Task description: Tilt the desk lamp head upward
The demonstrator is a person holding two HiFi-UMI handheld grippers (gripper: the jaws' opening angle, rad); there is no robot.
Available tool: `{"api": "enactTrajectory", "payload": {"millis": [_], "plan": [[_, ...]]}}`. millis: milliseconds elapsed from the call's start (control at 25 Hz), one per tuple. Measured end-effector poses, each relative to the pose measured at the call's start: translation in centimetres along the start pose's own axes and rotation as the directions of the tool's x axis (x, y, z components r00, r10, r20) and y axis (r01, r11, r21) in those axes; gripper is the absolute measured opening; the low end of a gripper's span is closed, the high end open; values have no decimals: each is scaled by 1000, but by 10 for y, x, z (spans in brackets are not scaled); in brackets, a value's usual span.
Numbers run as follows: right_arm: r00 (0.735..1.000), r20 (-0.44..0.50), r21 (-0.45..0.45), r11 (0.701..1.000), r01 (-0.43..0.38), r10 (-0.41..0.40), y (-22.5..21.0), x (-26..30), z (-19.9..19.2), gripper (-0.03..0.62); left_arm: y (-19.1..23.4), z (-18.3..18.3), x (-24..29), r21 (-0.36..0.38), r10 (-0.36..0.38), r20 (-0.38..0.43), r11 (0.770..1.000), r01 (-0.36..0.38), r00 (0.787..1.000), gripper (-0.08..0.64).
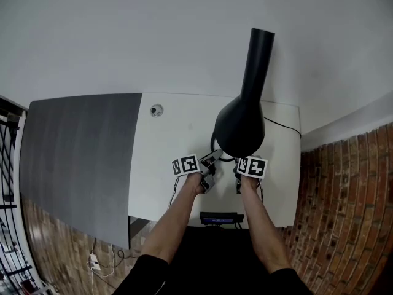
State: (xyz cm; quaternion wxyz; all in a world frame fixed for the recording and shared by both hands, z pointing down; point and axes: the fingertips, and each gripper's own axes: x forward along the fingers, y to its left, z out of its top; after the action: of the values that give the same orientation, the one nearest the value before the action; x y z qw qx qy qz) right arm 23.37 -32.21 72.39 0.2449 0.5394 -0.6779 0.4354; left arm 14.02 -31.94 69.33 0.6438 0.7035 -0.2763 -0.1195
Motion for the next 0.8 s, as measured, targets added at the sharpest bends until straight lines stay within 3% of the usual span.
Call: {"api": "enactTrajectory", "payload": {"millis": [360,600,720,800], "plan": [[1000,6,34,999,-8,8,-8,0,6,92,0,0,2,6,14,-5,1000,-14,1000,150],[997,41,151,986,-73,68,-11,-10,5,95,-2,-5,8,34,20,-41,999,-19,999,127],[980,100,184,965,-186,170,0,-27,9,95,6,-3,8,8,50,-51,999,-50,997,62],[949,166,192,935,-299,269,12,-45,16,94,10,0,8,-16,57,-51,998,-58,997,19]]}}
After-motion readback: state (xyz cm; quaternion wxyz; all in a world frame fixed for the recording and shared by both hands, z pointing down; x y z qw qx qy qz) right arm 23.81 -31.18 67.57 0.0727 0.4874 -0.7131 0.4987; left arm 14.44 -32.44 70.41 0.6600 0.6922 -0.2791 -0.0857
